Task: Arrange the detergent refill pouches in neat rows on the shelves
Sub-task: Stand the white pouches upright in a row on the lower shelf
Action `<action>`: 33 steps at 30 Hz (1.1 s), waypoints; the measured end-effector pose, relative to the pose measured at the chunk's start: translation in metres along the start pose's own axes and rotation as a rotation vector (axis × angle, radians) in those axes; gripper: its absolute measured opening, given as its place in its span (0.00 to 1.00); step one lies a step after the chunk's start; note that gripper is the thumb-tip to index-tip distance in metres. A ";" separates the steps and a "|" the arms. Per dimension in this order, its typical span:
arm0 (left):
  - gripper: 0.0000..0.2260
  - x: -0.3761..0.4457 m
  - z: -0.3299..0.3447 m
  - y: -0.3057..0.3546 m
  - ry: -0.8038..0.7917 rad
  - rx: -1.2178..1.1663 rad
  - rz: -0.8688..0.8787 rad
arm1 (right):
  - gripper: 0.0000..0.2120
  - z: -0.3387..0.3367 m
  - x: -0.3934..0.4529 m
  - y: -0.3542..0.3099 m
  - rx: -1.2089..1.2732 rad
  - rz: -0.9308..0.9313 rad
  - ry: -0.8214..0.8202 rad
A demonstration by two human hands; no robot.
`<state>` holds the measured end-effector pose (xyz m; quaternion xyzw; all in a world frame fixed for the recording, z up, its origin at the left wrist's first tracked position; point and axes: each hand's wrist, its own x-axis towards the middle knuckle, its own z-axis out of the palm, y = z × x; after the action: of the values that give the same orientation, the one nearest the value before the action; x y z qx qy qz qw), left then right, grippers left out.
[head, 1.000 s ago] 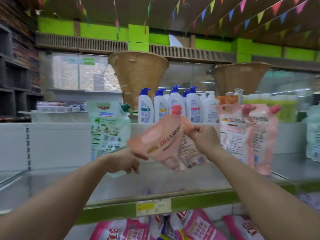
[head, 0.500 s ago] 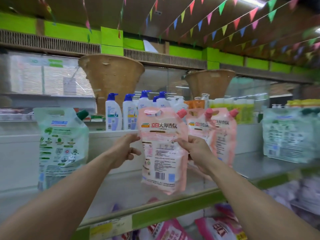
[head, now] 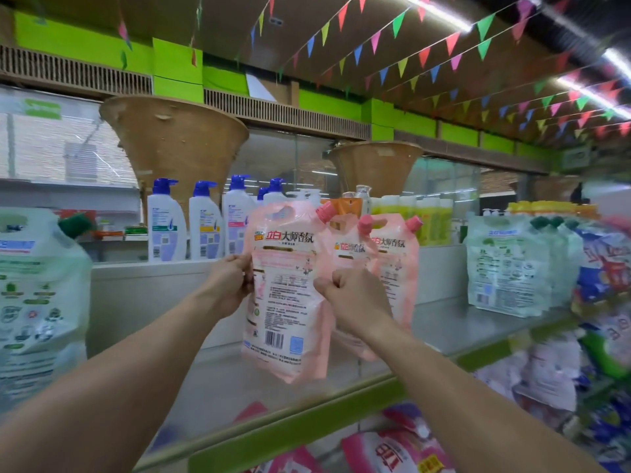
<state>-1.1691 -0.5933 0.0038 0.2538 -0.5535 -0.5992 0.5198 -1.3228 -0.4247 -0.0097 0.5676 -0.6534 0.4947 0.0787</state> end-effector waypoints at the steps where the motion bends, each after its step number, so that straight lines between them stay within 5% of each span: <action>1: 0.09 0.009 0.008 -0.001 -0.007 -0.003 0.006 | 0.24 -0.002 0.002 0.002 -0.023 -0.006 0.035; 15: 0.16 0.058 0.071 -0.050 -0.057 0.048 -0.085 | 0.19 -0.006 0.007 0.048 -0.199 0.041 0.069; 24: 0.06 0.043 0.062 -0.040 -0.015 0.106 -0.121 | 0.17 -0.005 0.005 0.048 -0.181 0.078 0.051; 30: 0.06 0.015 0.049 -0.020 0.064 0.210 -0.078 | 0.11 -0.017 -0.001 0.021 0.033 0.004 0.414; 33: 0.07 -0.007 0.033 -0.007 0.078 0.205 -0.056 | 0.08 -0.009 -0.005 -0.002 0.154 -0.101 0.368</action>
<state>-1.1983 -0.5742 0.0043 0.3441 -0.5841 -0.5434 0.4951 -1.3235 -0.4142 -0.0077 0.5039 -0.5589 0.6341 0.1779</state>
